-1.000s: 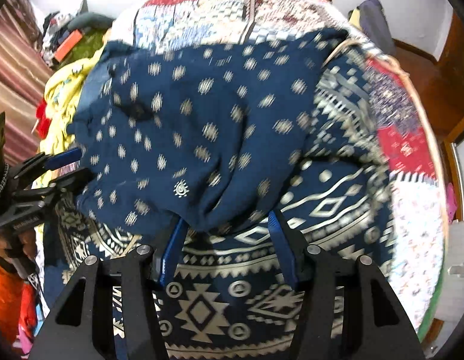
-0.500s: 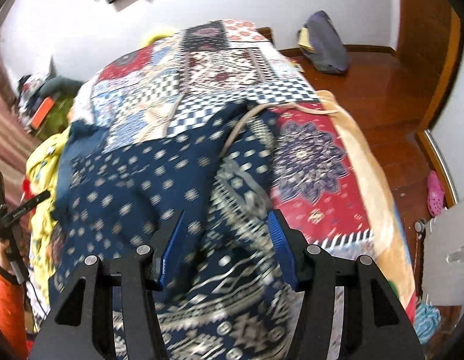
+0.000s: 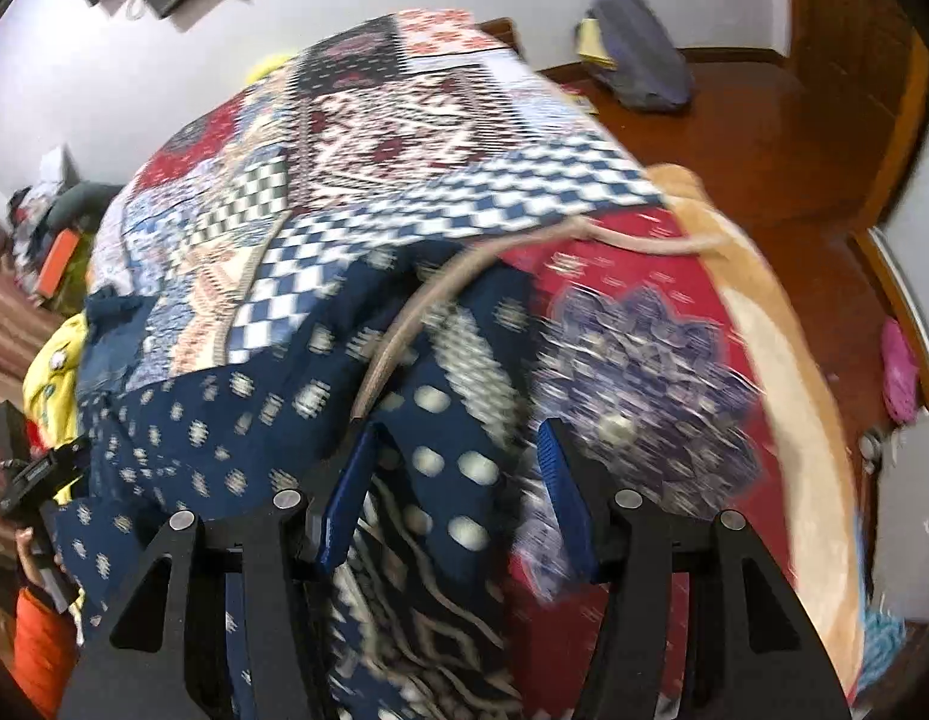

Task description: Fold large clothes

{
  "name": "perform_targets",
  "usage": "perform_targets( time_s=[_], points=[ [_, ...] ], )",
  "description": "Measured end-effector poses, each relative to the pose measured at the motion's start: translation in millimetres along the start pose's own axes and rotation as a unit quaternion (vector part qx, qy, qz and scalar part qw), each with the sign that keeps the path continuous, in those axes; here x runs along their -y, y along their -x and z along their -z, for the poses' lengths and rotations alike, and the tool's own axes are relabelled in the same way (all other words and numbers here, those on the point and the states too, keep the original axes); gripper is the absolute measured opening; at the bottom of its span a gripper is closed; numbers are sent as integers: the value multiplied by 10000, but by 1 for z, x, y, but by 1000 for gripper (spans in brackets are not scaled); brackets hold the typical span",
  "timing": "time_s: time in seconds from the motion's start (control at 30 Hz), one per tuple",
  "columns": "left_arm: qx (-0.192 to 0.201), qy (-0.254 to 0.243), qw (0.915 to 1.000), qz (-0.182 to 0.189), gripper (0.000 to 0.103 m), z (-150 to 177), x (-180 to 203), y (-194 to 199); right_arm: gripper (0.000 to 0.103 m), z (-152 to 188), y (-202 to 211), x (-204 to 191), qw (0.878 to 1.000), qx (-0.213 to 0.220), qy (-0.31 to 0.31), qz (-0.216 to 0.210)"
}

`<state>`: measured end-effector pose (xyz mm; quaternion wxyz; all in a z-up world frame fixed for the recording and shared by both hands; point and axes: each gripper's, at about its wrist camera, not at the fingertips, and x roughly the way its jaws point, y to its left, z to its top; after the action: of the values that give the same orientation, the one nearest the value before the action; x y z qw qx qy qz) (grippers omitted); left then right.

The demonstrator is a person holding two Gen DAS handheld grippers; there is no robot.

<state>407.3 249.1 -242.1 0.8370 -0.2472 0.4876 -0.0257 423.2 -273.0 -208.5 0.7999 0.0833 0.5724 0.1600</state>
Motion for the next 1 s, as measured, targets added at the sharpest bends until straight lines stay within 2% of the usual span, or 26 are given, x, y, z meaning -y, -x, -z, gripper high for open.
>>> perform_targets(
  time_s=[0.03, 0.1, 0.13, 0.2, 0.23, 0.33, 0.57, 0.7, 0.8, 0.87, 1.0],
  points=[
    [15, -109, 9999, 28, 39, 0, 3, 0, 49, -1, -2, -3, 10000, 6, 18, 23],
    [-37, -185, 9997, 182, 17, 2, 9, 1, 33, -1, -8, -11, 9999, 9, 131, 68],
    [-9, -227, 9997, 110, 14, 3, 14, 1, 29, -2, -10, -15, 9998, 9, 178, 111],
    [81, -426, 9990, -144, 9, 6, 23, 3, 12, 0, -11, -22, 9995, 10, 303, 112],
    [133, -503, 9983, -255, 7, 7, 27, 4, 11, 2, -7, -27, 9990, 33, 416, 132],
    [421, -743, 9947, -568, 6, 7, 42, 23, 10, 4, 13, -43, 9954, 390, 818, 319],
    [1058, -915, 9887, -534, 6, -19, 64, 80, 6, -14, 64, -86, 9859, 1071, 1284, 111],
    [1353, -1058, 9816, -834, 5, -43, 69, 91, 5, -37, 66, -113, 9797, 1294, 1525, 133],
    [1360, -1015, 9797, -1063, 6, -58, 59, 84, 5, -52, 50, -124, 9769, 1341, 1631, 322],
    [1280, -978, 9784, -1299, 6, -66, 48, 72, 5, -63, 30, -122, 9799, 1222, 1523, 420],
    [718, -610, 9834, -1552, 7, -72, 14, 30, 5, -72, -3, -109, 9830, 987, 1376, 715]
  ],
)
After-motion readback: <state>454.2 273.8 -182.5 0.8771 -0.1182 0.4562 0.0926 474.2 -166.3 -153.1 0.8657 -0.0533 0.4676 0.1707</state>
